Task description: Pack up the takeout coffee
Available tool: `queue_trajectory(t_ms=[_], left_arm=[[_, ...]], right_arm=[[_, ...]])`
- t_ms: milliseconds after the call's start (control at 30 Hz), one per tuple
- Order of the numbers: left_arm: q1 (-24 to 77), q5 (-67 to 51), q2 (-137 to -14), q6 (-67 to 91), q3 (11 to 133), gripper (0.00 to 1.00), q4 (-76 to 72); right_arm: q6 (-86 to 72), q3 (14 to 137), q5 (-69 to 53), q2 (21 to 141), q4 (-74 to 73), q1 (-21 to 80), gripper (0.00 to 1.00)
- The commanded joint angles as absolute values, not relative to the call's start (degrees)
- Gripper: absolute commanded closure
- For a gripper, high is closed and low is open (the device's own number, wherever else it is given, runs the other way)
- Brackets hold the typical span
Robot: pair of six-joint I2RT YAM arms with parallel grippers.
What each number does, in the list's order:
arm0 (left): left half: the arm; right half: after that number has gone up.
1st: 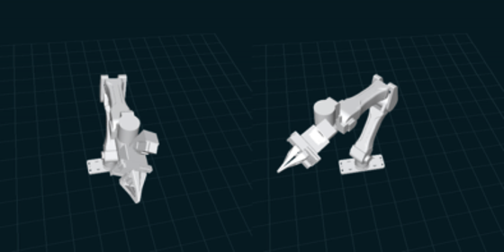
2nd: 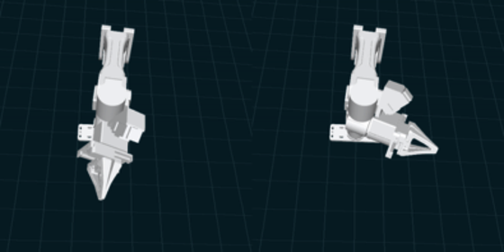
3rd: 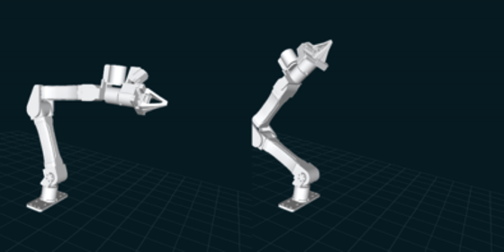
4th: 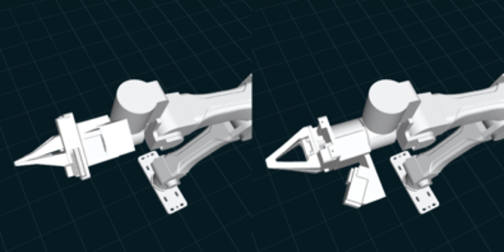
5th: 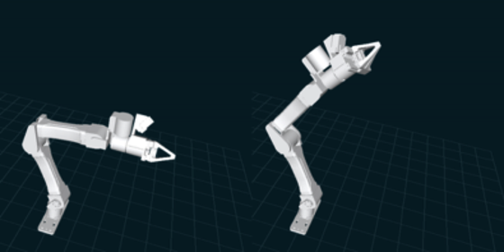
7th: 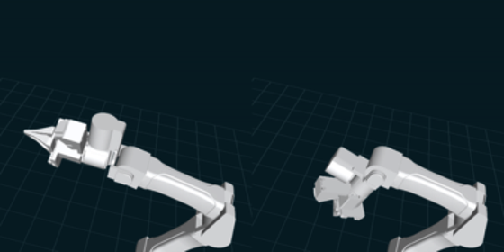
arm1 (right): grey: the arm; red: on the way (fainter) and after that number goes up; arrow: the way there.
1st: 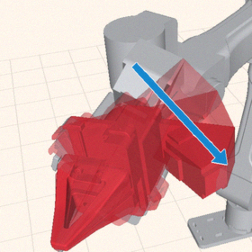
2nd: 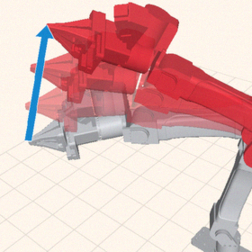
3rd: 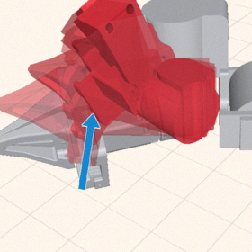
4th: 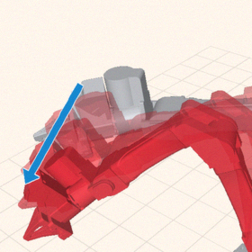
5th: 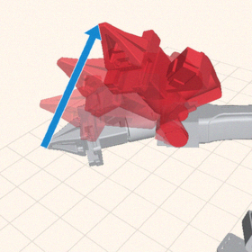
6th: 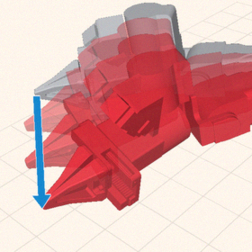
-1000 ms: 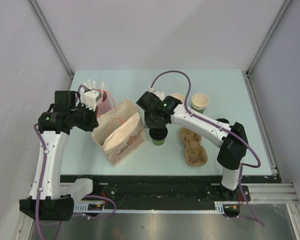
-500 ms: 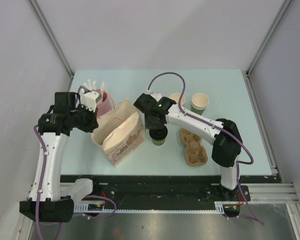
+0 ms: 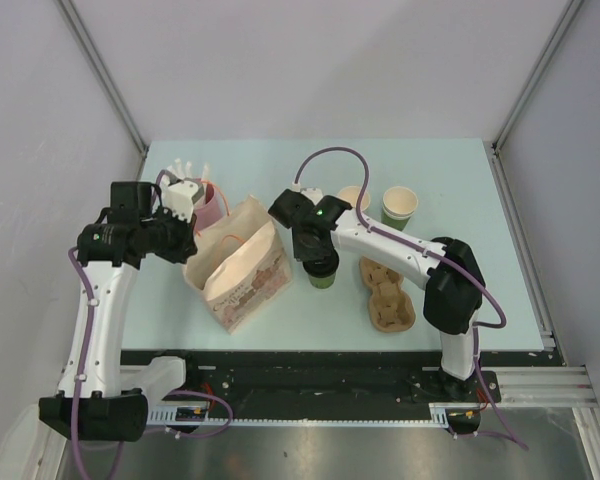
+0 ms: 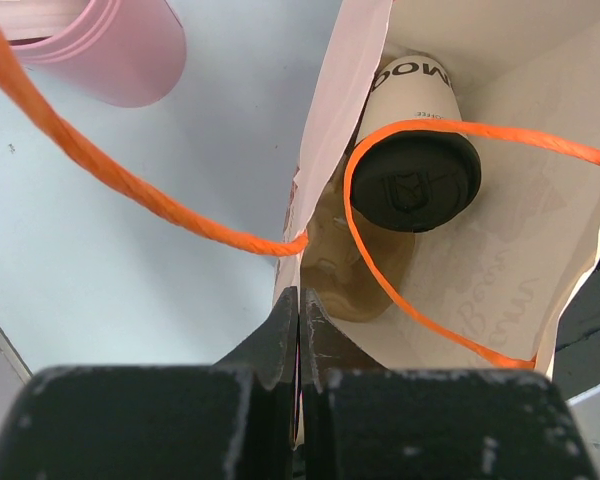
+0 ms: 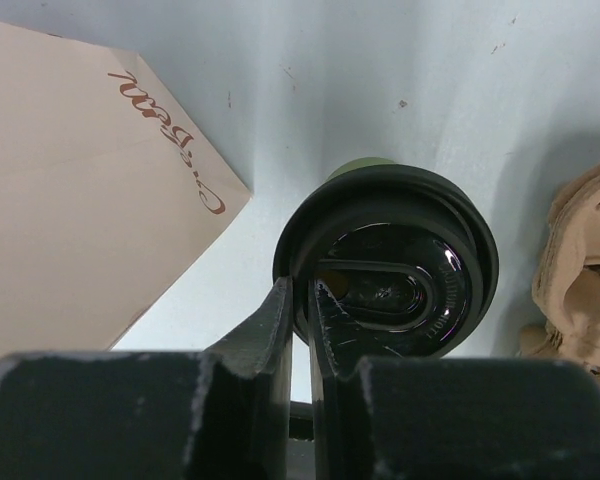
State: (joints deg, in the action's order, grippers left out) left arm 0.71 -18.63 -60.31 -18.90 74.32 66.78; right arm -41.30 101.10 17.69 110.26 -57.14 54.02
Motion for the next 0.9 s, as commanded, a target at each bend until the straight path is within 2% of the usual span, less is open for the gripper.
queue_trajectory(t_ms=[0,100,633,867], left_arm=[[0.88,-19.95,-60.91,-18.63,76.03,1.0,67.32],[0.79,-20.13,-61.0,-18.72,76.38,1.0,67.24],[0.88,-21.18,-61.35,-19.07,76.2,0.99,67.32],[0.97,-23.46,-61.43,-18.72,76.03,1.0,67.32]], right_arm=[[-40.34,100.64,19.16,109.25,-57.48,53.61,0.92],[-39.82,100.63,18.2,108.2,-57.22,53.35,1.0],[-26.73,106.69,19.16,102.48,-59.41,53.61,1.0],[-20.93,116.44,19.42,102.3,-66.08,53.62,1.0]])
